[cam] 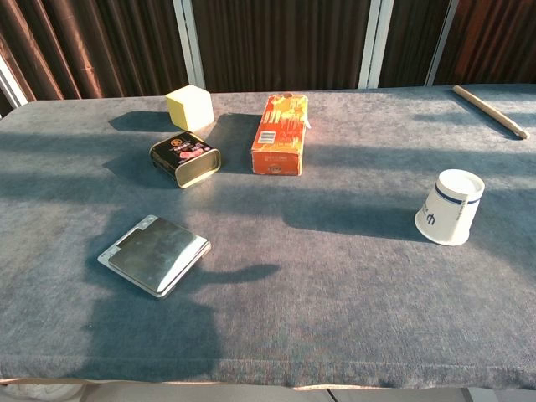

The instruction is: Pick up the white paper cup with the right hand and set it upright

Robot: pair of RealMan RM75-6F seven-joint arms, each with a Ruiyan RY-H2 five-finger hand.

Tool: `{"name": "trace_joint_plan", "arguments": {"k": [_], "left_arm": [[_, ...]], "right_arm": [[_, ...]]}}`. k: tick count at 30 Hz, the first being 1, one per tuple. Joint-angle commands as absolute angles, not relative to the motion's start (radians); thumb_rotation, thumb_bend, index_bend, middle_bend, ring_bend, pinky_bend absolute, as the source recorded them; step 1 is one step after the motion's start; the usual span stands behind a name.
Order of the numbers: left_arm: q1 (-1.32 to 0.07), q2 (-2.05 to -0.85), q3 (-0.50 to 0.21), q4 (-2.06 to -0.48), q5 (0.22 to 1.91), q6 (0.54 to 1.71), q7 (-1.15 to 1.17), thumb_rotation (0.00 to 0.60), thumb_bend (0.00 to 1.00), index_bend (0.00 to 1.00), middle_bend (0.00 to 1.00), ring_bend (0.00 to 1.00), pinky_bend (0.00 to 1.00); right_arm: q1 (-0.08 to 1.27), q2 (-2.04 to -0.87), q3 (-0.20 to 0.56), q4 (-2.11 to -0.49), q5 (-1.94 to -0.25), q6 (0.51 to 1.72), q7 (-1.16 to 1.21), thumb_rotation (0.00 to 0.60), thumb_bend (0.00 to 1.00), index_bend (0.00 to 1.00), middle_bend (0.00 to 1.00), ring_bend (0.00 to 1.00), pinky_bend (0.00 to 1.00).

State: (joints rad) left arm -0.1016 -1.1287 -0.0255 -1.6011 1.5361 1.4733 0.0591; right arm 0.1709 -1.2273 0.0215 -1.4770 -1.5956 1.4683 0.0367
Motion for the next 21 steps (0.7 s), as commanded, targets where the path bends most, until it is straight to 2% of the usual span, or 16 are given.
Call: {"name": "trace_joint_plan", "arguments": {"k": [1,12,21], "left_arm": [[-0.106,-1.129,-0.025,-1.6,1.537,1.467,0.055,0.6,0.38,0.12,0.0,0.0,0.27],[-0.116,-1.125,-0.025,-1.601,1.532,1.451,0.038,0.6,0.38,0.12,0.0,0.0,0.28],[-0.116,-1.115,-0.022,-1.601,1.536,1.453,0.012,0.6,0.38,0.14,0.0,0.0,0.28]], "right_arm": [[0.17,-1.229,0.024,-1.475,-1.594,1.469,0.038,0.6,0.16,0.0,0.0,0.0,0.16],[0.221,-1.263,0.047,-1.417,-1.586,1.405,0.143,0.6,0.16,0.0,0.0,0.0,0.16],[0.346,-1.336,0.069,-1.359,-1.572,1.229,0.147,0.6,0.16,0.03,0.0,0.0,0.16]]}}
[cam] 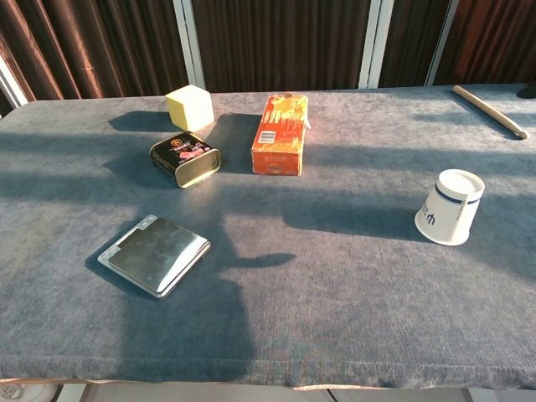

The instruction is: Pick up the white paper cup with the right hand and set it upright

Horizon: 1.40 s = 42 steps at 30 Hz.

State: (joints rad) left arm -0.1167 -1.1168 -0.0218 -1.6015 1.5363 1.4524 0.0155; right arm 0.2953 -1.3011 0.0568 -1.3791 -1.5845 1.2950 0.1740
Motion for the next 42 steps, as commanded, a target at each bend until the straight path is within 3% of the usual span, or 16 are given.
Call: {"name": "trace_joint_plan", "arguments": {"k": [1,10,28,36,42], "left_arm": [[-0.116,-1.114,-0.021,-1.601,1.535,1.453,0.009,0.6,0.38,0.14,0.0,0.0,0.28],[-0.109,-1.106,-0.018,-1.603,1.54,1.466,-0.008,0.6,0.38,0.14,0.01,0.0,0.28],[-0.107,-1.104,-0.017,-1.607,1.538,1.469,-0.003,0.6,0.38,0.14,0.01,0.0,0.28],[-0.107,-1.102,-0.016,-1.607,1.539,1.469,-0.008,0.6,0.38,0.15,0.01,0.0,0.28],[-0.108,-1.102,-0.015,-1.607,1.539,1.467,-0.006,0.6,0.38,0.15,0.01,0.0,0.28]], "right_arm": [[0.357,-1.346,0.073,-1.355,-1.565,1.212,0.136,0.6,0.16,0.03,0.0,0.0,0.16],[0.425,-1.433,0.101,-1.308,-1.518,1.137,0.065,0.6,0.16,0.13,0.08,0.07,0.22],[0.483,-1.522,0.109,-1.232,-1.447,1.065,-0.044,0.6,0.23,0.34,0.26,0.29,0.45],[0.484,-1.561,0.108,-1.186,-1.437,1.086,-0.069,0.6,0.38,0.58,0.44,0.53,0.68],[0.474,-1.573,0.114,-1.169,-1.448,1.138,-0.037,0.6,0.42,0.68,0.5,0.6,0.73]]}}
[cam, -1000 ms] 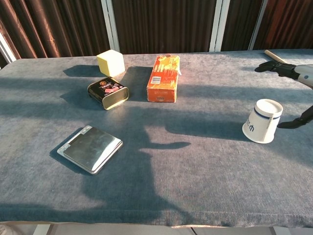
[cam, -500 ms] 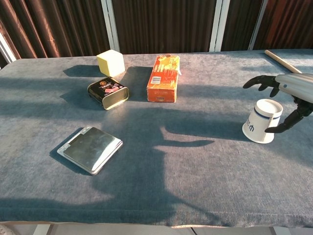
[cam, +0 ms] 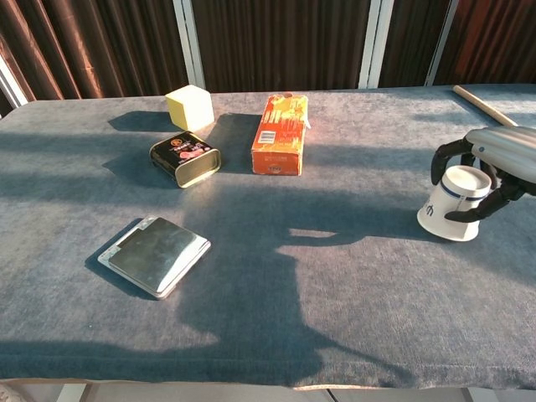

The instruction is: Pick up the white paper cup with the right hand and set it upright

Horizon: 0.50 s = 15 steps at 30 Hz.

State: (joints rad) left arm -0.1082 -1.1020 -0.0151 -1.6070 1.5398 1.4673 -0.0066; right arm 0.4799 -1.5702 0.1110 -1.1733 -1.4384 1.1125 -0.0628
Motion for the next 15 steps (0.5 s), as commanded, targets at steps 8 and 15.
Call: {"name": "trace_joint_plan", "arguments": {"k": [8,15], "left_arm": [[-0.111,-1.104,-0.015,-1.609,1.537,1.461,0.004,0.6,0.38,0.15,0.01,0.0,0.28],[-0.113,-1.105,-0.015,-1.609,1.535,1.456,0.009,0.6,0.38,0.15,0.01,0.0,0.28]], "right_arm": [[0.459,-1.642,0.103,-1.039,-1.571,1.32,0.419,0.6,0.42,0.68,0.5,0.6,0.73],[0.503,-1.653,0.036,-0.909,-1.618,1.24,1.027,0.6,0.41,0.61,0.5,0.56,0.7]]}}
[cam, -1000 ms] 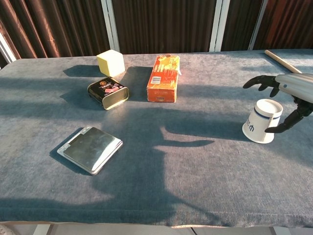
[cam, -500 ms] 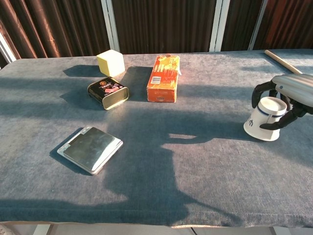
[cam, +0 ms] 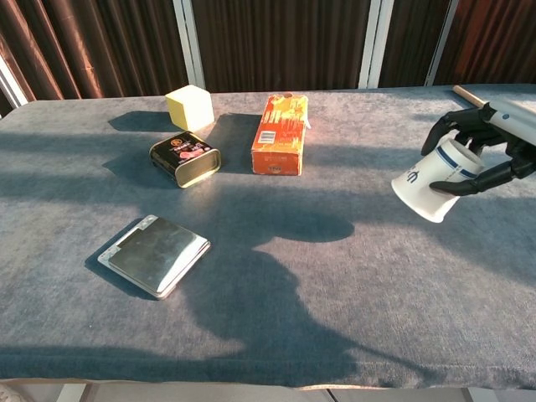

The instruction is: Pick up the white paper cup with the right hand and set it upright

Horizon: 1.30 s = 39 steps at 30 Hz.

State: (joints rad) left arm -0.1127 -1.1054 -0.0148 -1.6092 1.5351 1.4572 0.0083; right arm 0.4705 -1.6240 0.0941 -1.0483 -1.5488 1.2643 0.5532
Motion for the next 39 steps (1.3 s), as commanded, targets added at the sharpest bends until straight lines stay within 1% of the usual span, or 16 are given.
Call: {"name": "trace_joint_plan", "arguments": {"k": [1,4,7,10,15,22,25,27,30,33,36,38,39], "left_arm": [[-0.113,-1.105,-0.015,-1.61,1.534,1.455,0.009,0.6,0.38,0.15,0.01,0.0,0.28],[-0.114,-1.106,-0.015,-1.61,1.534,1.455,0.01,0.6,0.38,0.15,0.01,0.0,0.28],[-0.114,-1.105,-0.015,-1.61,1.532,1.455,0.01,0.6,0.38,0.15,0.01,0.0,0.28],[-0.113,-1.105,-0.015,-1.61,1.533,1.456,0.008,0.6,0.38,0.15,0.01,0.0,0.28],[-0.113,-1.104,-0.015,-1.611,1.533,1.457,0.007,0.6,0.38,0.15,0.01,0.0,0.28],[-0.112,-1.103,-0.015,-1.61,1.534,1.461,0.003,0.6,0.38,0.15,0.01,0.0,0.28],[-0.112,-1.103,-0.015,-1.61,1.535,1.461,0.003,0.6,0.38,0.15,0.01,0.0,0.28],[-0.112,-1.104,-0.014,-1.609,1.536,1.461,0.004,0.6,0.38,0.15,0.01,0.0,0.28],[-0.113,-1.104,-0.014,-1.61,1.536,1.458,0.007,0.6,0.38,0.15,0.01,0.0,0.28],[-0.114,-1.105,-0.013,-1.611,1.537,1.457,0.01,0.6,0.38,0.15,0.01,0.0,0.28],[-0.113,-1.104,-0.013,-1.612,1.535,1.456,0.01,0.6,0.38,0.15,0.01,0.0,0.28],[-0.113,-1.103,-0.013,-1.612,1.535,1.457,0.008,0.6,0.38,0.15,0.01,0.0,0.28],[-0.113,-1.103,-0.014,-1.612,1.534,1.458,0.007,0.6,0.38,0.15,0.01,0.0,0.28]], "right_arm": [[0.513,-1.661,0.023,-0.871,-1.628,1.226,1.097,0.6,0.42,0.59,0.5,0.54,0.69],[0.532,-1.687,-0.009,-0.772,-1.65,1.195,1.213,0.6,0.42,0.54,0.5,0.49,0.65],[0.544,-1.712,-0.041,-0.687,-1.673,1.177,1.28,0.6,0.42,0.49,0.45,0.42,0.58],[0.548,-1.733,-0.066,-0.621,-1.688,1.17,1.307,0.6,0.41,0.46,0.42,0.37,0.54],[0.554,-1.751,-0.094,-0.553,-1.703,1.156,1.294,0.6,0.41,0.41,0.35,0.28,0.44],[0.549,-1.745,-0.09,-0.539,-1.697,1.188,1.166,0.6,0.39,0.34,0.25,0.12,0.25],[0.547,-1.713,-0.086,-0.583,-1.699,1.222,1.061,0.6,0.38,0.3,0.21,0.06,0.19],[0.547,-1.687,-0.08,-0.629,-1.697,1.237,0.99,0.6,0.36,0.29,0.19,0.05,0.17],[0.555,-1.636,-0.073,-0.731,-1.694,1.236,0.868,0.6,0.34,0.28,0.19,0.05,0.17],[0.575,-1.577,-0.072,-0.853,-1.687,1.187,0.746,0.6,0.31,0.28,0.19,0.05,0.17],[0.599,-1.521,-0.067,-0.972,-1.662,1.107,0.621,0.6,0.28,0.28,0.19,0.05,0.17],[0.608,-1.497,-0.053,-1.034,-1.632,1.061,0.527,0.6,0.27,0.29,0.19,0.07,0.19],[0.61,-1.493,-0.044,-1.053,-1.617,1.047,0.484,0.6,0.27,0.31,0.2,0.11,0.22]]}}
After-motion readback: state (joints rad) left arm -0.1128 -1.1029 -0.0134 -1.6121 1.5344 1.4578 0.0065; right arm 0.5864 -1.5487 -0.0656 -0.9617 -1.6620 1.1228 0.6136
